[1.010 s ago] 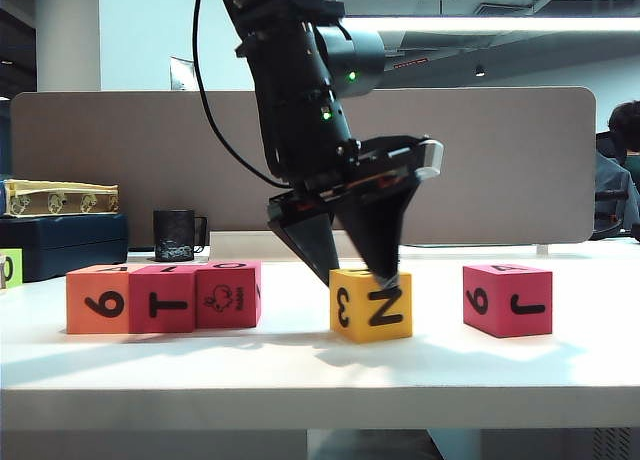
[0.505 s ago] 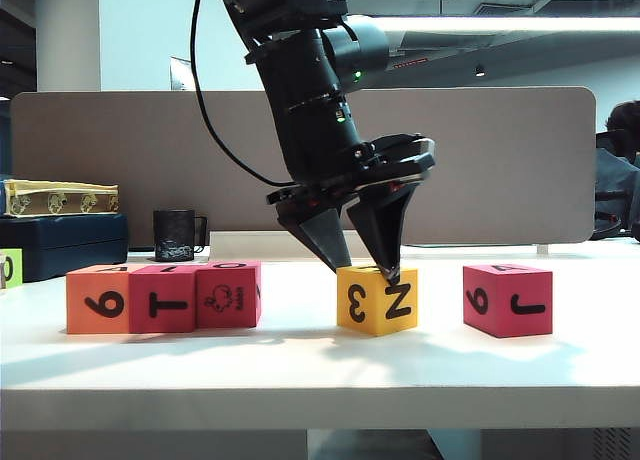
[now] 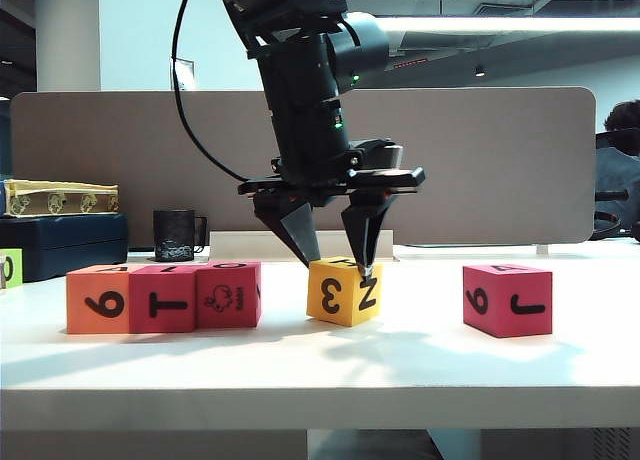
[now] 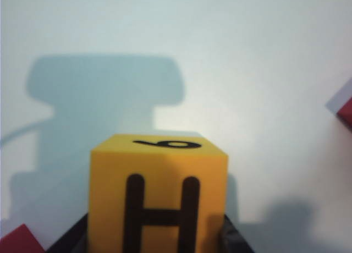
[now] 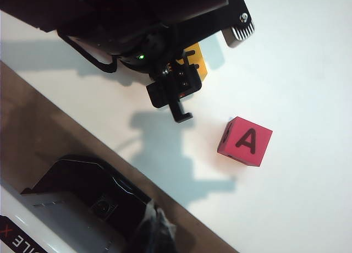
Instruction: Select the appropriate blocks from the scattered letter blocks on the table and arrange them in a row to spell out "ALOHA".
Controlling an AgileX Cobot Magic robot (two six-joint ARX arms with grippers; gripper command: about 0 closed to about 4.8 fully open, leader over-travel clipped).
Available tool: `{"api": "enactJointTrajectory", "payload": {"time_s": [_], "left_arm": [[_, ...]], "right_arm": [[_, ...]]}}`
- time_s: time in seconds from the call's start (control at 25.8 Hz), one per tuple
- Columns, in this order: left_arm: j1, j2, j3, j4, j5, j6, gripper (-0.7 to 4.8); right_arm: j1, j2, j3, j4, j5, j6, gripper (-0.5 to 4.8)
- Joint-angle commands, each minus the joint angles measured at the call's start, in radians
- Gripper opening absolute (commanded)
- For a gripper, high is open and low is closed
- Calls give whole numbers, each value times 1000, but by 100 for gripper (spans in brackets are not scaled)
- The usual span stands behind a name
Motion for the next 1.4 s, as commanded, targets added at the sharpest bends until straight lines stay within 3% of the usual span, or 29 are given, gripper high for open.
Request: {"api": "enactJointTrajectory", "payload": {"time_s": [0.04, 0.16, 0.23, 0.35, 0.47, 0.7, 0.85, 1.01, 1.09, 1.13, 1.16, 1.2, 1.24, 1.4], "left_arm": [[-2, -4, 5, -11, -13, -30, 269], [-2, -4, 6, -8, -13, -29, 295], [-1, -6, 10, -6, -13, -29, 352], [-2, -13, 12, 1, -13, -10, 373], [-1, -13, 49, -21, -10, -9, 479], [2, -29, 163, -79, -23, 61, 479], [68, -106, 222, -146, -163, 152, 479], [172, -190, 222, -196, -53, 126, 479], [257, -262, 222, -260, 109, 110, 479], [301, -313, 222, -306, 203, 114, 469], [314, -335, 222, -327, 224, 122, 427], [330, -385, 222, -374, 228, 144, 317], [335, -426, 222, -415, 226, 177, 249], [333, -505, 221, -503, 235, 225, 138]], "right_arm": [[2, -4, 3, 6, 1, 4, -5], [2, -4, 3, 1, 1, 4, -5], [2, -4, 3, -3, 2, 4, -5], [2, -4, 3, -1, 5, 4, -5], [1, -4, 3, 6, 7, 4, -5], [0, -4, 3, 21, 18, 4, -5], [-21, -5, 4, 24, 122, 2, -5], [-90, 6, 4, 56, 114, 0, -5], [-138, 35, 4, 63, 110, 0, -5], [-166, 66, 4, 62, 109, 0, -5], [-179, 90, 4, 63, 101, -1, -5], [-193, 137, 4, 64, 50, -1, -5], [-204, 184, 4, 74, 0, -1, -5], [-212, 289, 4, 100, -26, 0, 27]]}}
